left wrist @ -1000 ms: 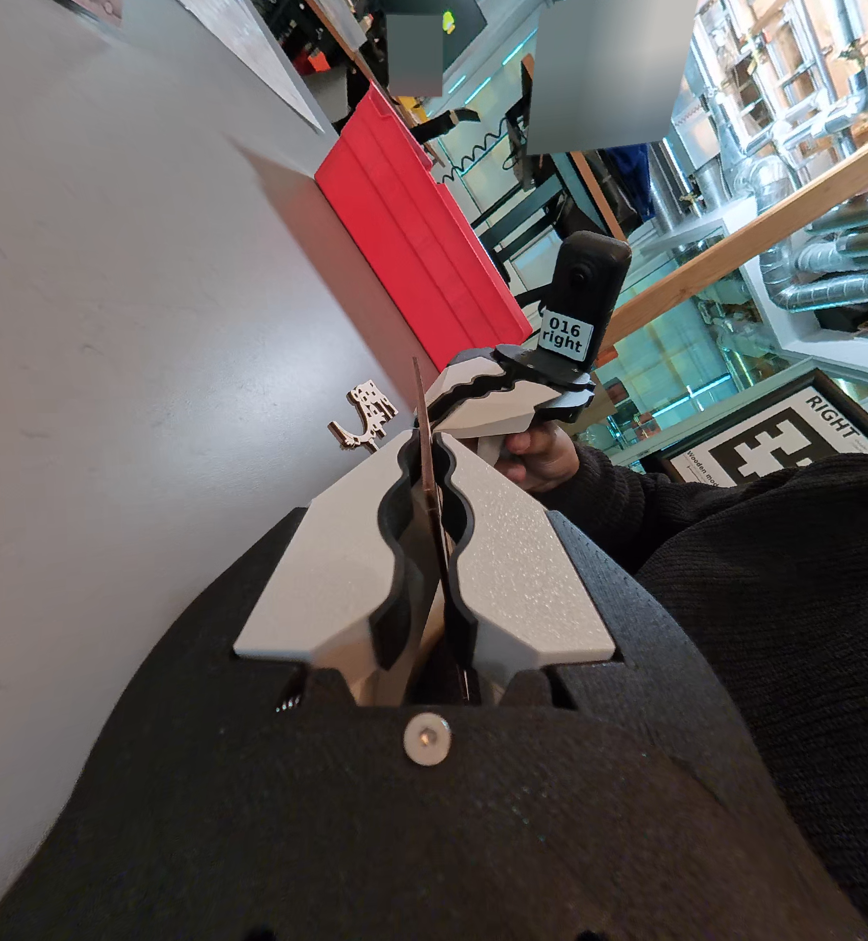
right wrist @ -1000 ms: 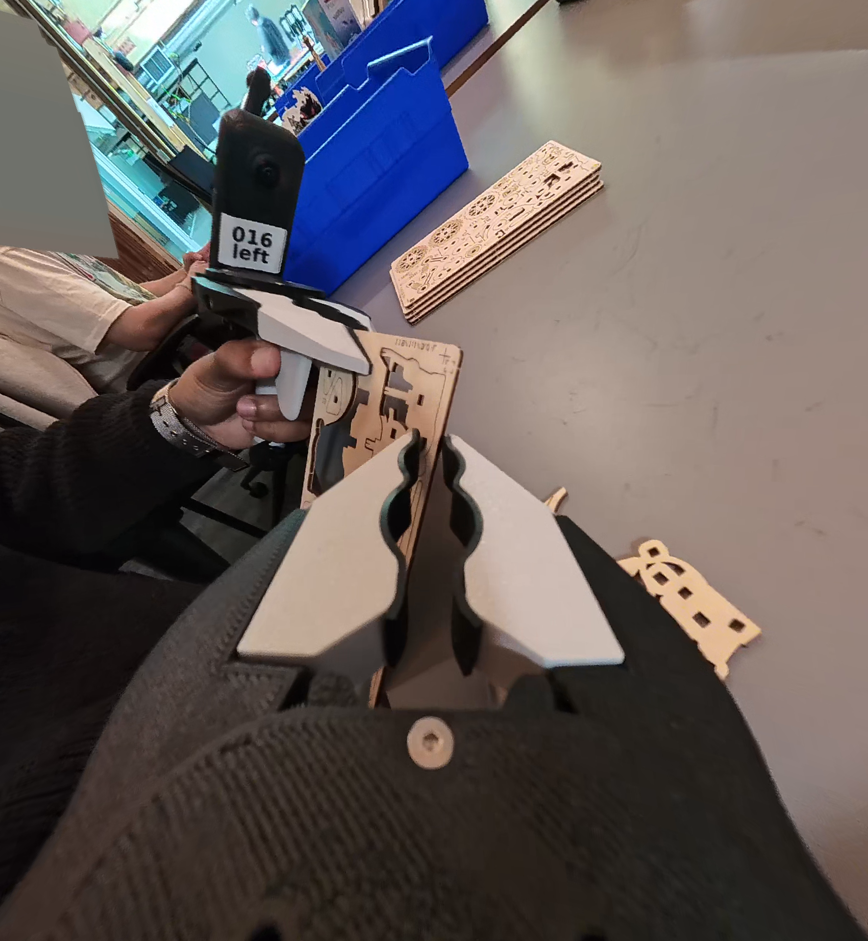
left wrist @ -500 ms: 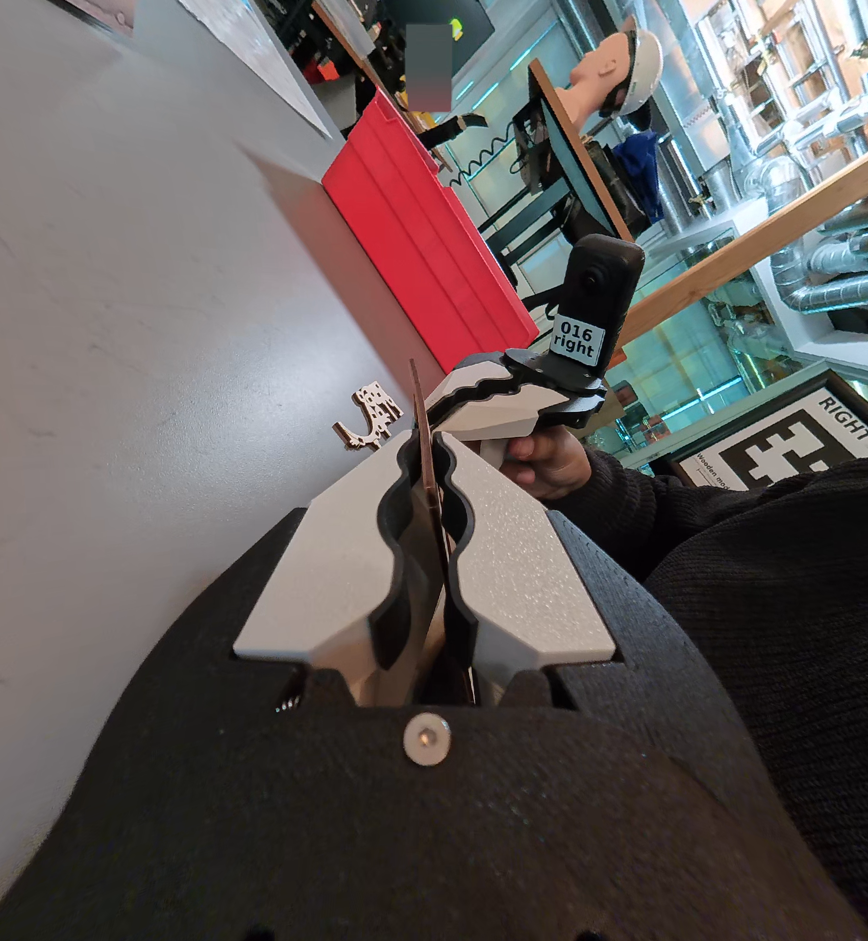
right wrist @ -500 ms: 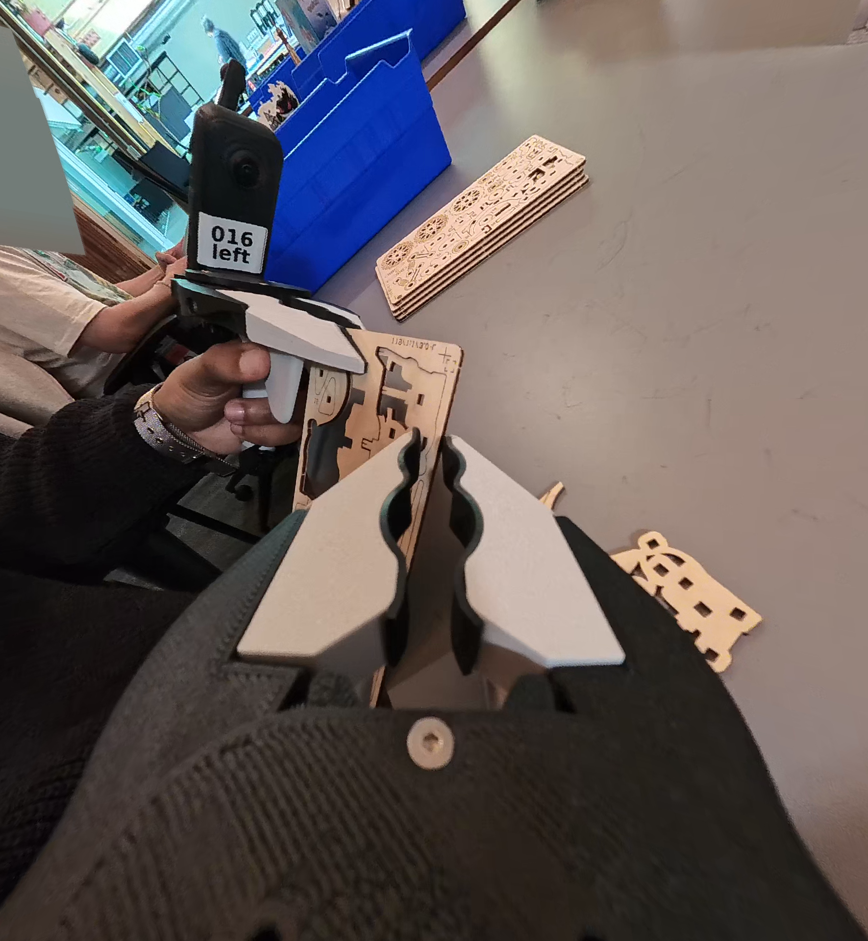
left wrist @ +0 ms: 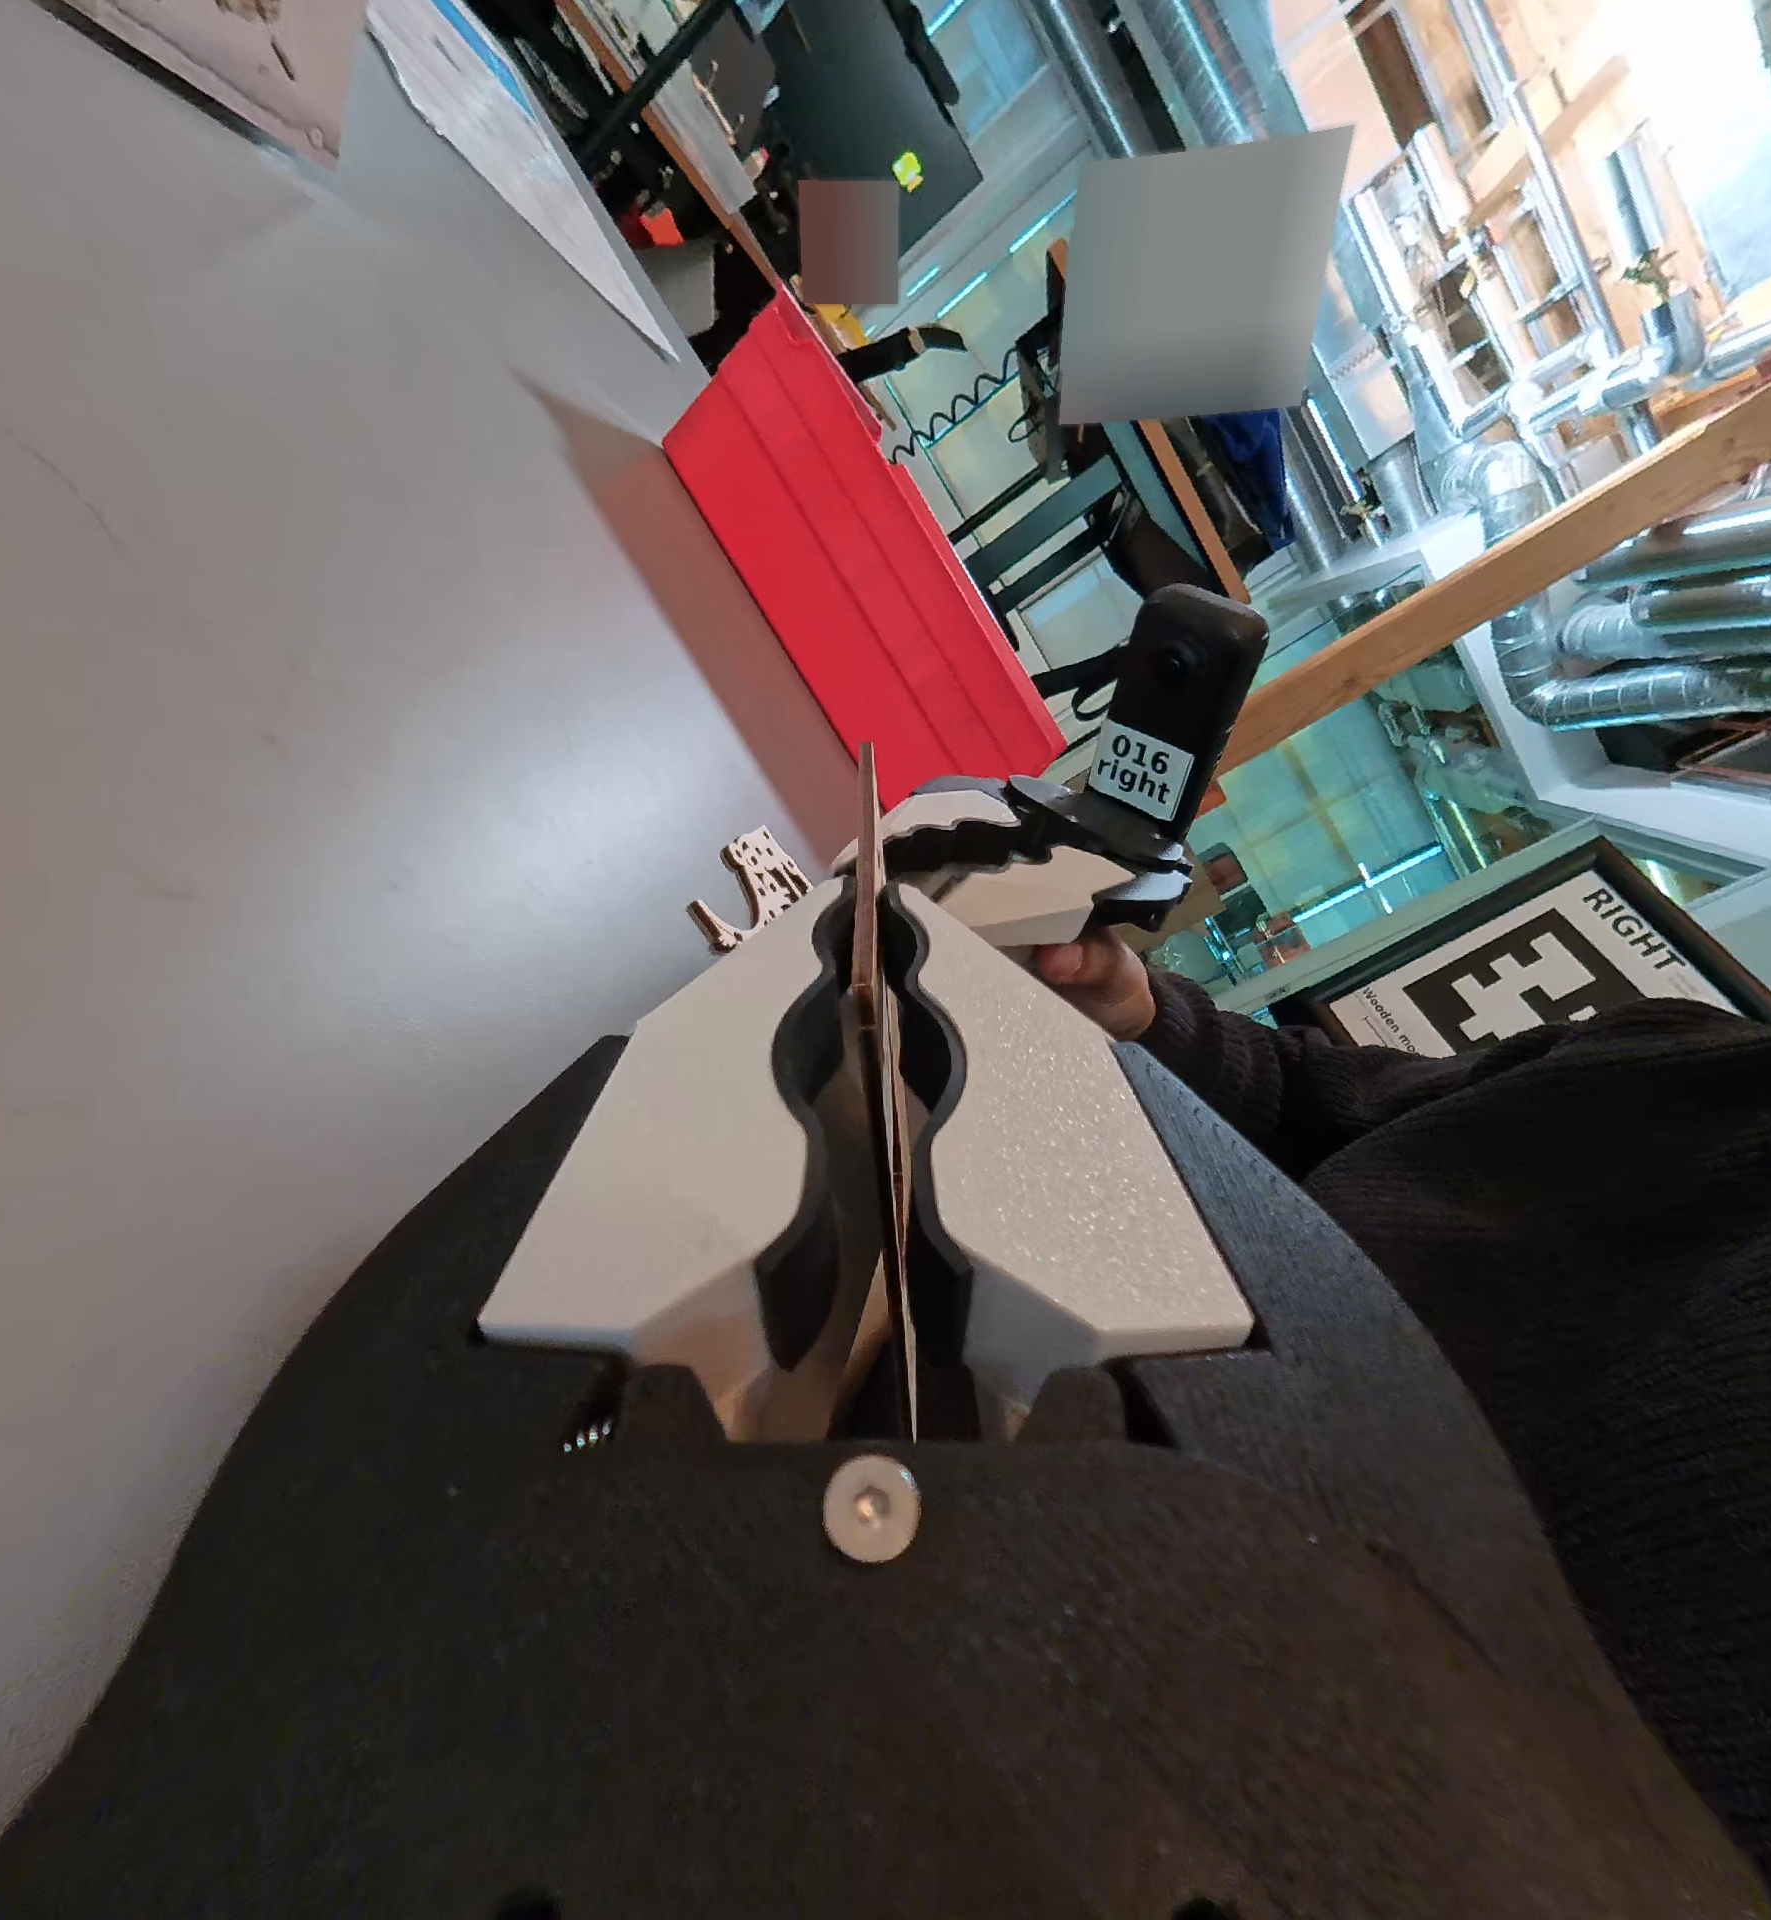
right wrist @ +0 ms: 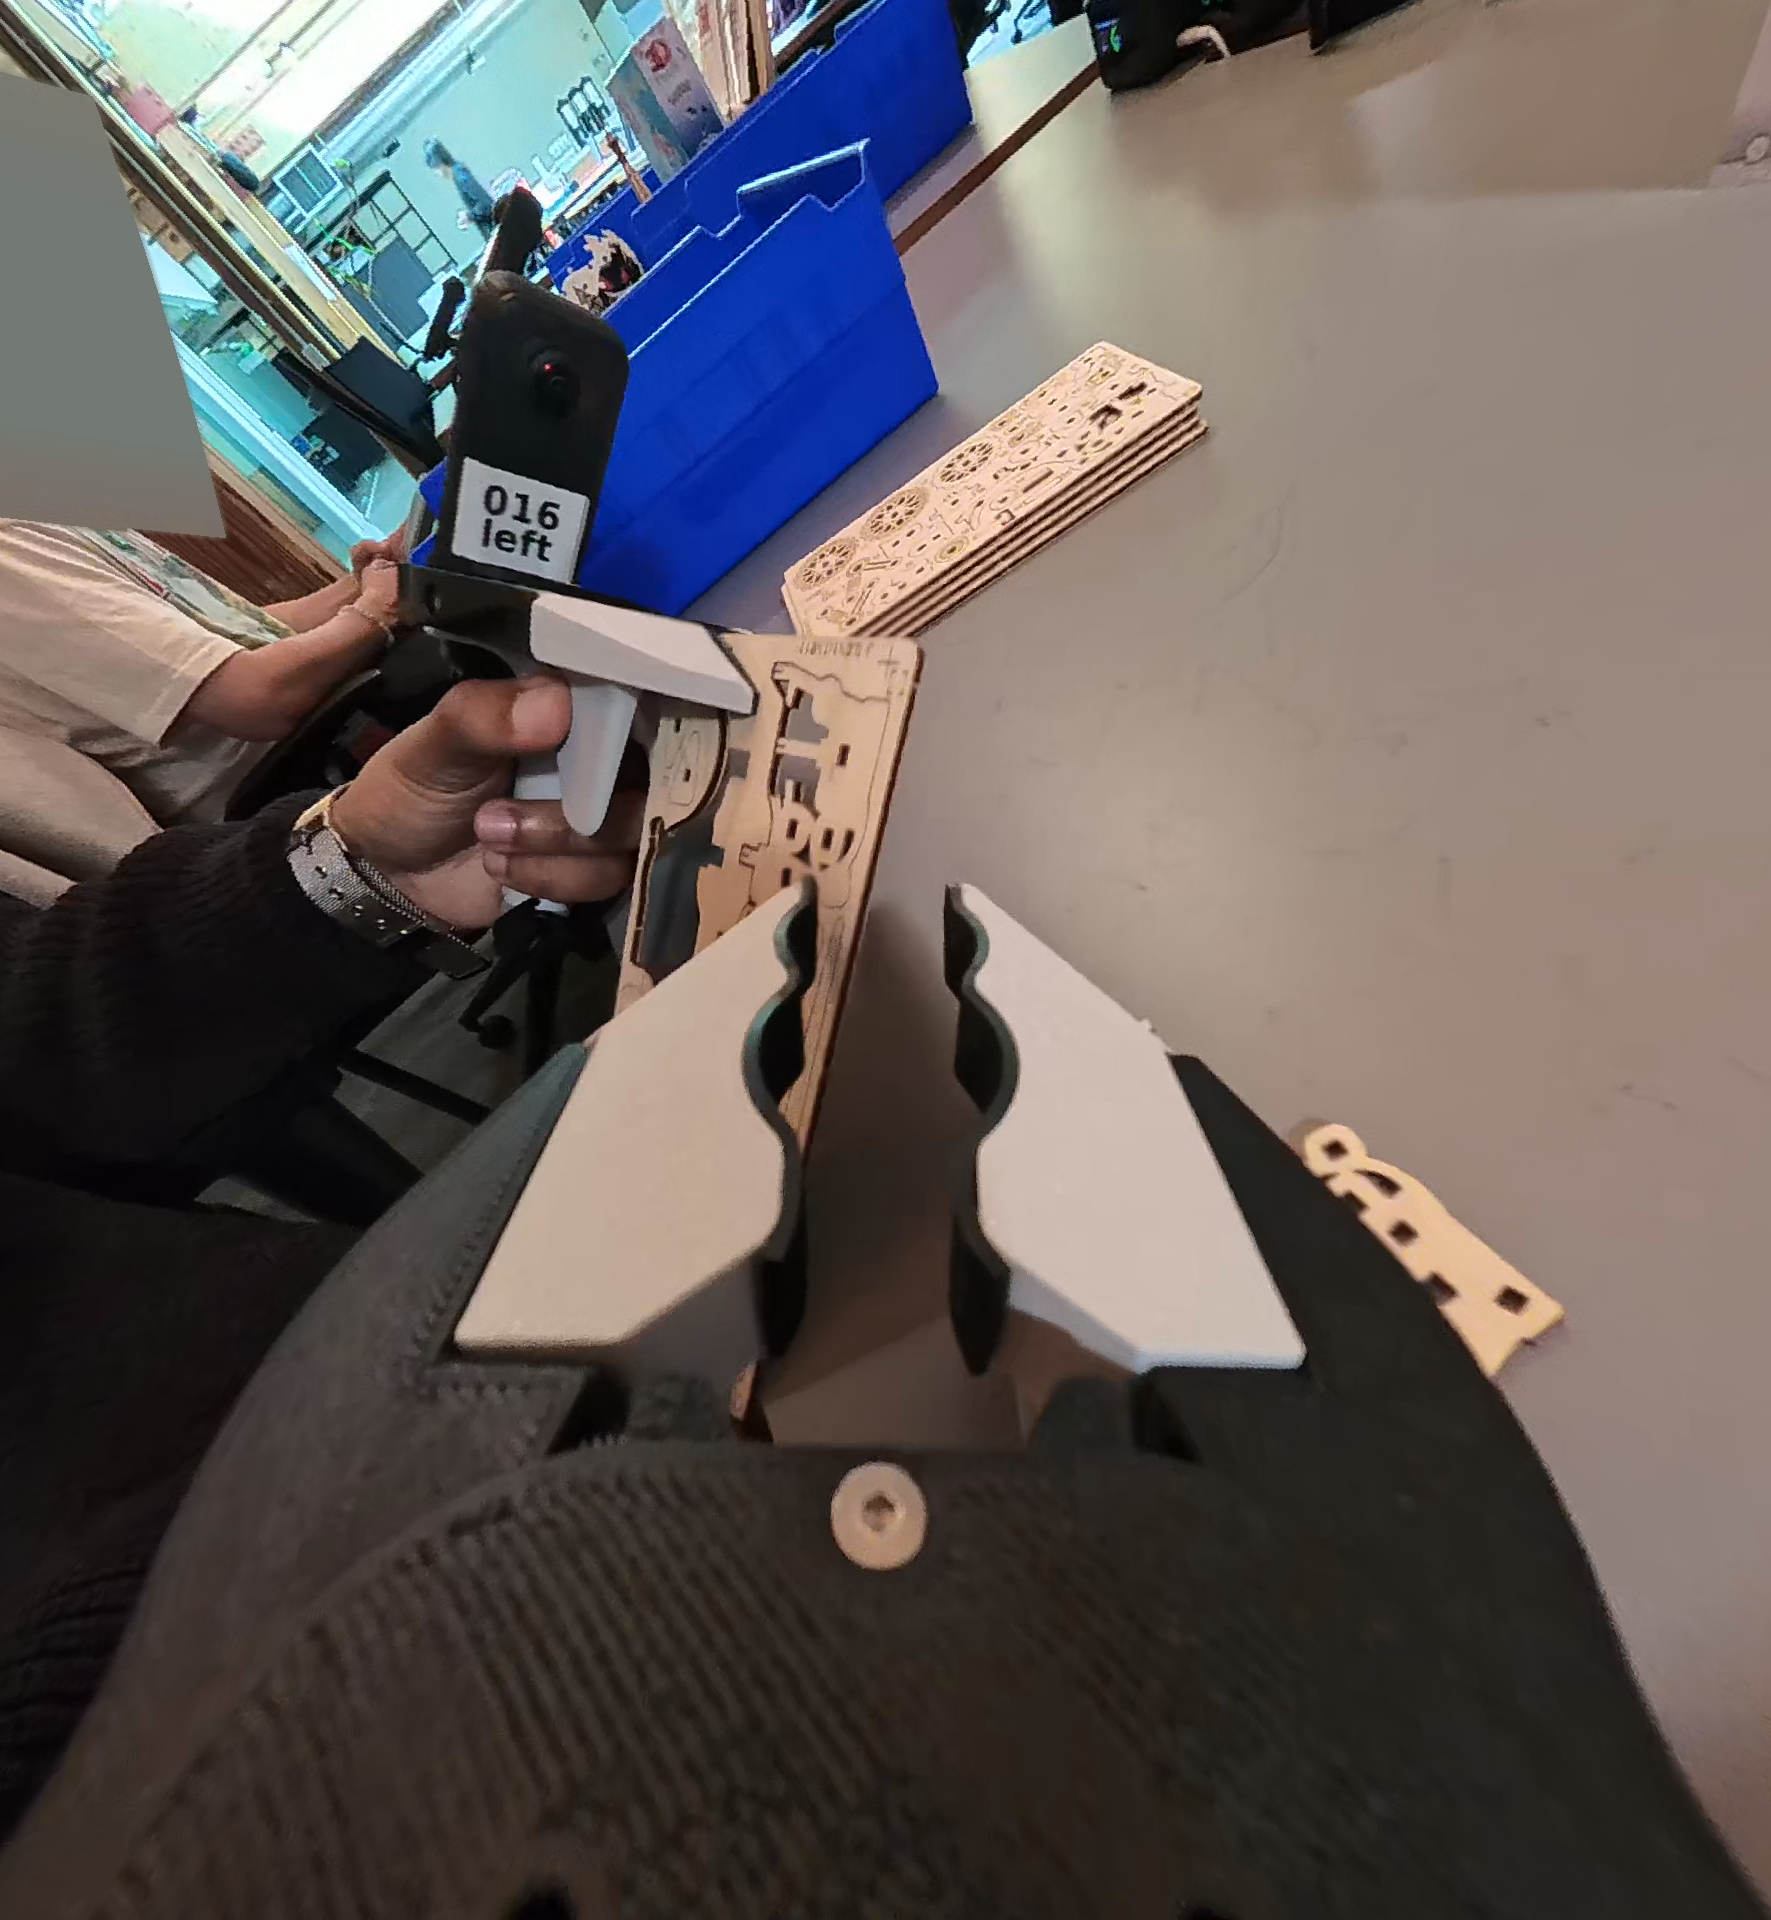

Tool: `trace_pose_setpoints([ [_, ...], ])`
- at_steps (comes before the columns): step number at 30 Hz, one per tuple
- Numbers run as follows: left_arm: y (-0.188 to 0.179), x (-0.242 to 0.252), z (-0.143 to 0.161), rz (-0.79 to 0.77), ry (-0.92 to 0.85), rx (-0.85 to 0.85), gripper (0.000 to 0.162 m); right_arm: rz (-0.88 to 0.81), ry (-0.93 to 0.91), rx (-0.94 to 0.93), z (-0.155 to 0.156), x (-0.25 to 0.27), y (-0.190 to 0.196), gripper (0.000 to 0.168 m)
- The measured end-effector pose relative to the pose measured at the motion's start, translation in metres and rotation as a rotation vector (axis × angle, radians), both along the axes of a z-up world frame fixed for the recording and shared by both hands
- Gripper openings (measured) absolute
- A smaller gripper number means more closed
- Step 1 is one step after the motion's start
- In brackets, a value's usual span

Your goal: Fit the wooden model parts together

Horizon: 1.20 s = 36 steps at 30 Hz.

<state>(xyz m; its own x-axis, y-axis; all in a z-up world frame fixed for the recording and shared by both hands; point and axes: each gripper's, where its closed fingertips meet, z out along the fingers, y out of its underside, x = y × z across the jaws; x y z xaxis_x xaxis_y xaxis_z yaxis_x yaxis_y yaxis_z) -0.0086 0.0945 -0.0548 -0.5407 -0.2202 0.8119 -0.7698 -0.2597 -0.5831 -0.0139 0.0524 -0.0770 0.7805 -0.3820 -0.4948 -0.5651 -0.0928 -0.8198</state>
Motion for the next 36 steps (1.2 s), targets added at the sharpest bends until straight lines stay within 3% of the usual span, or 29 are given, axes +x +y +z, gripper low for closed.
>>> trace_pose_setpoints([
  [12,-0.009,-0.005,0.002,-0.018,-0.021,0.002,0.000,0.065,0.101,0.047,-0.004,-0.014,0.012,0.022],
  [17,-0.010,-0.006,0.005,-0.022,-0.028,-0.019,0.001,0.095,0.129,0.095,0.003,-0.017,0.012,0.011],
  [24,-0.014,-0.006,-0.003,-0.044,0.033,-0.030,0.037,0.092,0.194,0.201,0.014,-0.013,0.007,0.002],
  [27,-0.026,-0.017,-0.010,-0.128,0.058,-0.010,0.033,0.097,0.221,0.240,0.017,-0.013,0.007,0.001],
  [29,-0.027,-0.017,-0.011,-0.128,0.051,-0.005,0.012,0.096,0.224,0.250,0.017,-0.012,0.005,0.002],
  [32,-0.027,-0.021,-0.008,-0.153,0.060,-0.035,0.001,0.072,0.198,0.219,0.012,-0.009,0.005,0.007],
  [36,-0.026,-0.021,-0.006,-0.151,0.044,-0.027,0.000,0.093,0.233,0.242,0.012,-0.010,0.005,0.007],
])
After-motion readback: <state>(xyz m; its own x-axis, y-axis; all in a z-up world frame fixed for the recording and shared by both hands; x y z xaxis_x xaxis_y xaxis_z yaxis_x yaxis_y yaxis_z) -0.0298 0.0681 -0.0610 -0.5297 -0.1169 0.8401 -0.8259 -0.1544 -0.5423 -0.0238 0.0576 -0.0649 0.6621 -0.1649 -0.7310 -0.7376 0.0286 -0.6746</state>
